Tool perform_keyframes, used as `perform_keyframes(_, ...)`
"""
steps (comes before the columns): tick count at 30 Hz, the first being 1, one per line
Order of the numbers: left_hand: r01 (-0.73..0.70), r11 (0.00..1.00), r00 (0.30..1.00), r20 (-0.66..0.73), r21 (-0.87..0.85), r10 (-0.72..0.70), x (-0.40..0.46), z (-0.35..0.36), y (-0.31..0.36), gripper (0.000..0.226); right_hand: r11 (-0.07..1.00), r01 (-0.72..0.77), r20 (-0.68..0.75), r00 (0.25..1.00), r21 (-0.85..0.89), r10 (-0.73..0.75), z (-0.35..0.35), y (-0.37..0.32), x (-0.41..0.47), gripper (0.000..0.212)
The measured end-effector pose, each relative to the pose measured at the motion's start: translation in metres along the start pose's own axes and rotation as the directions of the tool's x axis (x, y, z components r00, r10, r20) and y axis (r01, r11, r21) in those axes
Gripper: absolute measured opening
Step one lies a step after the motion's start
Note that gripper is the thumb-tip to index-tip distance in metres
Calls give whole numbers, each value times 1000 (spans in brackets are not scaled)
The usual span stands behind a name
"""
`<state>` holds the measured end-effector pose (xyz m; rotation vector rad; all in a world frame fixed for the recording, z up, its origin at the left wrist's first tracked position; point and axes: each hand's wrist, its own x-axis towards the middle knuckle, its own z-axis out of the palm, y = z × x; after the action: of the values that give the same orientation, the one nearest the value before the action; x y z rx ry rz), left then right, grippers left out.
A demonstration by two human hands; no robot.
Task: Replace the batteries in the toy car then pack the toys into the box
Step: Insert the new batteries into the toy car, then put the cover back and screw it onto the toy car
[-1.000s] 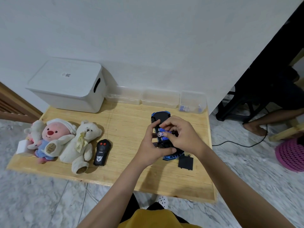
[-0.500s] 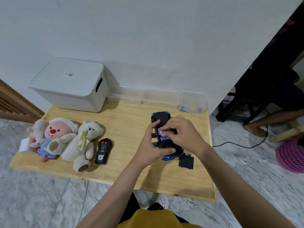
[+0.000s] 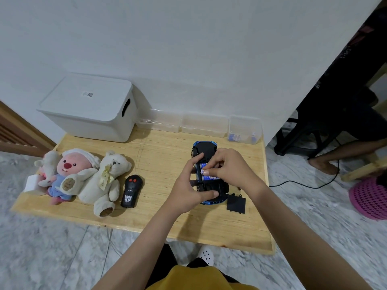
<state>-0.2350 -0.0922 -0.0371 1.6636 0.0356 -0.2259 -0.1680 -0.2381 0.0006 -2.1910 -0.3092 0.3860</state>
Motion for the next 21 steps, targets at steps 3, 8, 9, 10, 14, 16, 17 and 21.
perform_keyframes(3, 0, 1000, 1000, 12, -14, 0, -1, -2, -4, 96, 996, -80, -108, 991, 36, 83, 5, 3, -1, 20)
perform_keyframes(8, 14, 999, 999, 34, -41, -13, -3, -2, -18, 96, 980, -6, -231, 971, 198, 53, 18, 20, -18, 22)
perform_keyframes(9, 21, 999, 999, 33, -42, -19, -4, -1, -22, 96, 967, 12, -264, 963, 254, 57, 19, 26, -22, 19)
perform_keyframes(10, 30, 999, 999, 29, -44, -29, -6, -1, -26, 96, 953, 21, -303, 950, 303, 75, 18, 33, -25, 15)
perform_keyframes(14, 75, 996, 997, 3, -54, -75, -13, -4, -44, 95, 933, -52, -426, 880, 356, 211, 15, 76, -46, 11)
perform_keyframes(16, 94, 994, 995, -8, -63, -95, -15, -6, -50, 95, 946, -108, -443, 863, 307, 242, 17, 97, -57, 9)
perform_keyframes(17, 105, 992, 994, -15, -73, -107, -15, -6, -52, 95, 956, -149, -442, 861, 253, 251, 20, 107, -62, 8)
perform_keyframes(21, 134, 984, 990, -31, -114, -138, -18, -4, -57, 95, 893, -422, -334, 828, 158, 451, 37, 135, -76, 35)
